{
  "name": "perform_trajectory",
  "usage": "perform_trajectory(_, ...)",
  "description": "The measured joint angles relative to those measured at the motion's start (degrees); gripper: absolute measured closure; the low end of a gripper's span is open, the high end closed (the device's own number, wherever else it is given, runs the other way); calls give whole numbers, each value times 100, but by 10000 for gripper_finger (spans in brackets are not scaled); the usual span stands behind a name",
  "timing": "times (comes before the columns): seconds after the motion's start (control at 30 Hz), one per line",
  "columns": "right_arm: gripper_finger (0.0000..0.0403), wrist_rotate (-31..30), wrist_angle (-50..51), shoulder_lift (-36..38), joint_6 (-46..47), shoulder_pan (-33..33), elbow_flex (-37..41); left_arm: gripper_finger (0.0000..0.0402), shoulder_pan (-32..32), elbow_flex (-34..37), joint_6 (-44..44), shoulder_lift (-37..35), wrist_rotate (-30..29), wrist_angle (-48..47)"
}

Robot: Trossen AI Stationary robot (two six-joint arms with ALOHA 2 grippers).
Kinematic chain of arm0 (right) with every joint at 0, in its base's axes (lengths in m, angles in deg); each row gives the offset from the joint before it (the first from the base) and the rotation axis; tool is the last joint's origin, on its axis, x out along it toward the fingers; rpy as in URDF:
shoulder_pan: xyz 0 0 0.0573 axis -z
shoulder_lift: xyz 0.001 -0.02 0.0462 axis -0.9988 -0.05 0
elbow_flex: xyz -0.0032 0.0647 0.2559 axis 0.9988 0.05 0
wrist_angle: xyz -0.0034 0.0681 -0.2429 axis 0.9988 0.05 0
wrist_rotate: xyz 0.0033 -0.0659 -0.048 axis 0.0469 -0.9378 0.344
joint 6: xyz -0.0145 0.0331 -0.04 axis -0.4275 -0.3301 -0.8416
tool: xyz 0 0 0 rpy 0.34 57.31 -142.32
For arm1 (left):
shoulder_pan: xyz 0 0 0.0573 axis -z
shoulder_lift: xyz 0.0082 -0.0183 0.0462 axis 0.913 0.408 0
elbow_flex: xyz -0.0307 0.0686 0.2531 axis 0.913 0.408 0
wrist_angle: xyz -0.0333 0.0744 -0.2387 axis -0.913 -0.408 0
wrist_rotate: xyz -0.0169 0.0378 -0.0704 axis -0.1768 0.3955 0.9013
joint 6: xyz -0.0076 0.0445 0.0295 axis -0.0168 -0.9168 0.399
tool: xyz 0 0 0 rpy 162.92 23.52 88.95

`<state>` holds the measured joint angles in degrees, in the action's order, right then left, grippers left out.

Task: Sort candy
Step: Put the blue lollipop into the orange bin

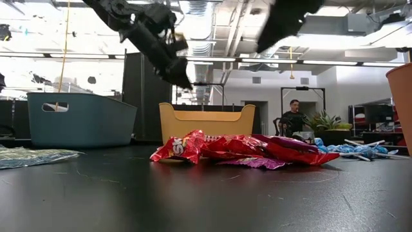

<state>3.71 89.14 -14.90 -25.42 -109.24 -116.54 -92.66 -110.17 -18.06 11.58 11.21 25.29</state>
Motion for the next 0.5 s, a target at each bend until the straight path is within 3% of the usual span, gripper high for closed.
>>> perform_trajectory(0.27,243,111,1986,0,1022,404,-31,134,545,438,252,-1319,378,-151)
perform_trajectory(0.5,225,1093,2567,-1,596,1726,-223,134,1317,1408,968,-2709,462,230)
